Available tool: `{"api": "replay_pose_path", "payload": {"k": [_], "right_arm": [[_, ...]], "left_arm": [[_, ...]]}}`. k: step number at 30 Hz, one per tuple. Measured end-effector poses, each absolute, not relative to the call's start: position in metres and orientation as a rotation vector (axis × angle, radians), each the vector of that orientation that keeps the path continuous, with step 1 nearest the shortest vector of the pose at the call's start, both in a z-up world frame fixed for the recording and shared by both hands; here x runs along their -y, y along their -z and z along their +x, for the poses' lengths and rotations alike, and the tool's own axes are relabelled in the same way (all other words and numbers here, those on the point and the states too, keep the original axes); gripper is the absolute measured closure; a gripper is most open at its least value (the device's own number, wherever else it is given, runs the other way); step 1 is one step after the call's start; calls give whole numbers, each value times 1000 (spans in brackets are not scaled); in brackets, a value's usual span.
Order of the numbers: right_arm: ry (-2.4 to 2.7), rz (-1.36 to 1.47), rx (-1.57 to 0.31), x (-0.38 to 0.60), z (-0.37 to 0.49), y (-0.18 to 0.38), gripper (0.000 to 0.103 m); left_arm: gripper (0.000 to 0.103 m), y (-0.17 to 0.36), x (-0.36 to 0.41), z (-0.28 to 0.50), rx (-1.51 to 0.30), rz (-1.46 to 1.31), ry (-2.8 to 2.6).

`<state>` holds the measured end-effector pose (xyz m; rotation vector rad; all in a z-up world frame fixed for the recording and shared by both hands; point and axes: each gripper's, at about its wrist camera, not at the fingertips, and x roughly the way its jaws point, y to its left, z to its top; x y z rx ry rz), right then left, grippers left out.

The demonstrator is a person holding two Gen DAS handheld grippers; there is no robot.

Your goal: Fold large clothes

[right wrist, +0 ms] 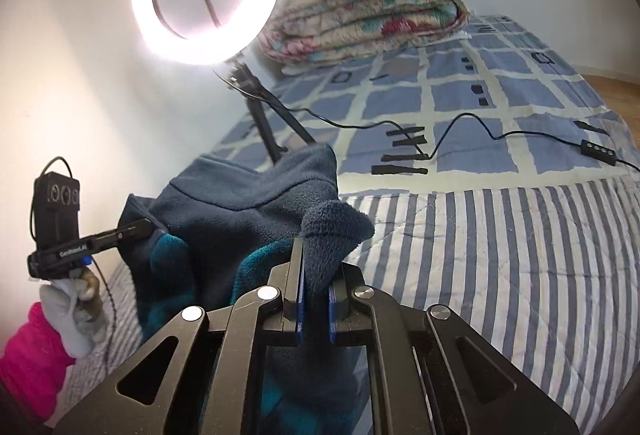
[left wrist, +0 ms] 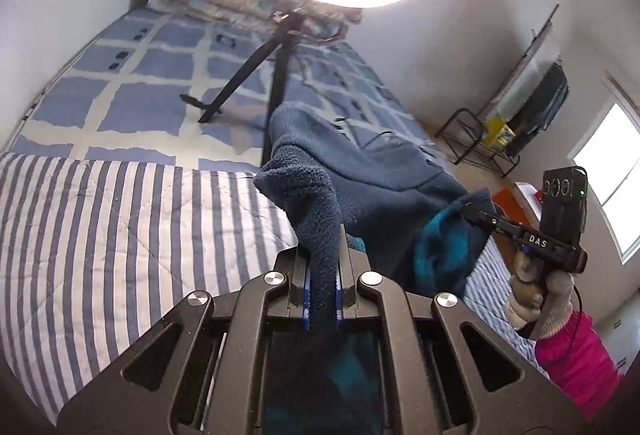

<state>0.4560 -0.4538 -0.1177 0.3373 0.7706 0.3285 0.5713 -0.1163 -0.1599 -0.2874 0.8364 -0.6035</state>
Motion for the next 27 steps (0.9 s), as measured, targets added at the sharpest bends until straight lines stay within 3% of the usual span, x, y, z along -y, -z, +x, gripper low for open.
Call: {"api": "replay_pose_path", "payload": {"k": [12, 27], "right_arm": [[-372, 310, -741, 441, 362, 74, 97], [-395, 283, -827, 409, 214, 95, 97]], "left_arm": [[98, 117, 105, 472, -790, -263, 640], [98, 146, 85, 324, -863, -210, 608]]}}
